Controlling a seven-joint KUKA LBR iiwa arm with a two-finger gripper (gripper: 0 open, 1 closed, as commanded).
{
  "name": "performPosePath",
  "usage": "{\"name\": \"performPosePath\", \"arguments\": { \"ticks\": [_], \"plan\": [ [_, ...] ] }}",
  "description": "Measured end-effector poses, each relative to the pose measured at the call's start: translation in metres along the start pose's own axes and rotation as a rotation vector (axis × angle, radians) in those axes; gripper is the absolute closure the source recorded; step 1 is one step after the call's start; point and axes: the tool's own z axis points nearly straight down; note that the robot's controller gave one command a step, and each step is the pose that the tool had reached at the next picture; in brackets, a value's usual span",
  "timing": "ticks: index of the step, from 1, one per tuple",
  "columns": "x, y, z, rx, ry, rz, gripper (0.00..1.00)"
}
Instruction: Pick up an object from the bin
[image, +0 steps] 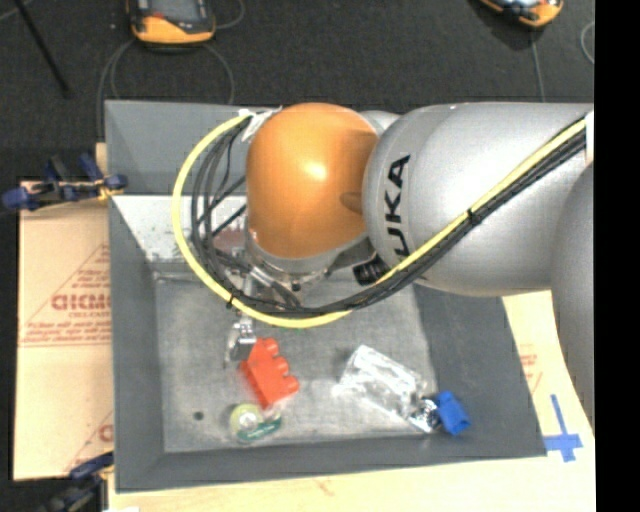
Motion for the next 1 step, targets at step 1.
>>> {"name": "performPosePath", "arguments": {
  "ticks": [1],
  "plan": [
    [-0.0295,-0.0665,0.1327,0.002,-0.014,-0.717,0.0]
  ]
}}
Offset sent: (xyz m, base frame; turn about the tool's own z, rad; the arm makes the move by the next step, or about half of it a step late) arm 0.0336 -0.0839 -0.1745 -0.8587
